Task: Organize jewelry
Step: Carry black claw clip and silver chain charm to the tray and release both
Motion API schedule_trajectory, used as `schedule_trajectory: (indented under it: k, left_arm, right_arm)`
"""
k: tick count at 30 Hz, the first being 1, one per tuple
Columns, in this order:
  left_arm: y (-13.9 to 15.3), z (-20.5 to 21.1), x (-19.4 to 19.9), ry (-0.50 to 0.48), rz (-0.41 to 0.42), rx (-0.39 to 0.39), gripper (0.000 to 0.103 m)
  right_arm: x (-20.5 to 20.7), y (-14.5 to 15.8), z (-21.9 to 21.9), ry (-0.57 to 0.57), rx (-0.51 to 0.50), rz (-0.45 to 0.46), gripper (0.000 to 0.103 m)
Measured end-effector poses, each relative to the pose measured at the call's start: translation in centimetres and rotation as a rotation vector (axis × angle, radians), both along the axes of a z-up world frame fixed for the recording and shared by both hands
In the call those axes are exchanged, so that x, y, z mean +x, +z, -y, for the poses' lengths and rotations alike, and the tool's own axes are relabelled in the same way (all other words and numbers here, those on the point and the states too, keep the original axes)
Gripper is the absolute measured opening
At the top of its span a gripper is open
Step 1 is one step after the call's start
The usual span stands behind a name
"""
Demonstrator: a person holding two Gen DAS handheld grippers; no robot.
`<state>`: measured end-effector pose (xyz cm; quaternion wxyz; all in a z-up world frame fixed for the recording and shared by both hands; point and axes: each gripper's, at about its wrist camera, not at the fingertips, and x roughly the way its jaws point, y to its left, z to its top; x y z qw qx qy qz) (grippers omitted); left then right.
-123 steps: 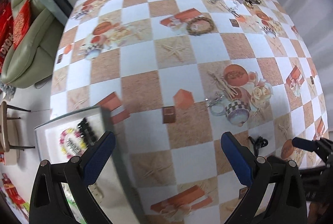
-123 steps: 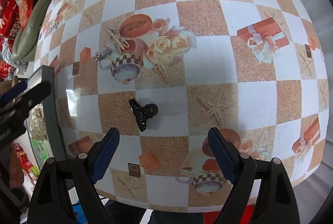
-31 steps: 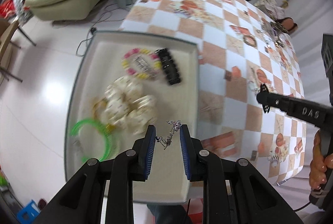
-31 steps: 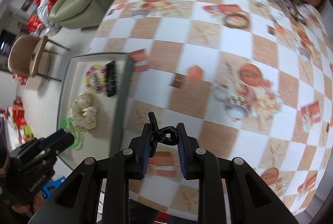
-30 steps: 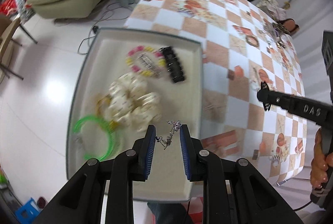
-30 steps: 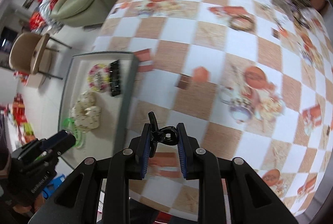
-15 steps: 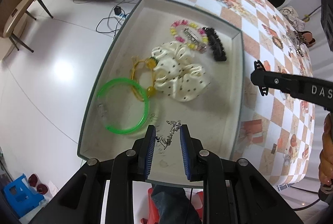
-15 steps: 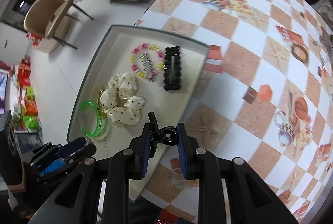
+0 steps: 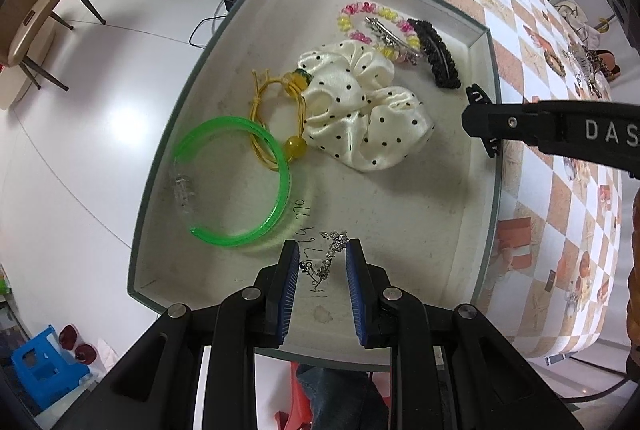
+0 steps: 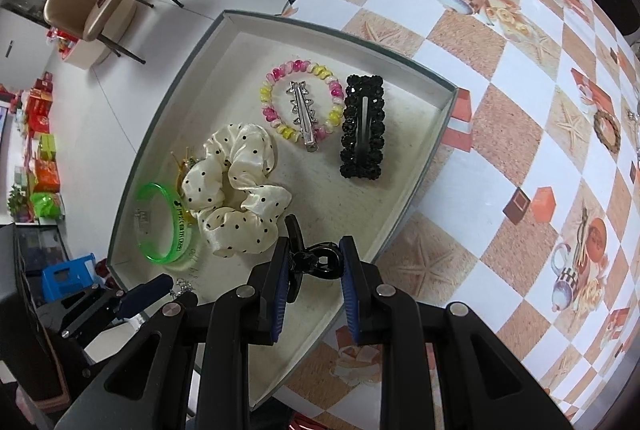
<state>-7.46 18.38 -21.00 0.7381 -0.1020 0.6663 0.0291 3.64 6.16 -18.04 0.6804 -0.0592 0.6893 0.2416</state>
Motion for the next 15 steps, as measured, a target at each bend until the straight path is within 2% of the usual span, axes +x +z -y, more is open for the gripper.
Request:
schedule_trajectory:
  k: [15]
  left_arm:
    - [-1.8,1.0,0.8,-0.016,-0.024,0.031,0.030]
  right_arm:
    - [1.7,-3.3,-1.1,-0.005,-0.039,-0.030,0.026]
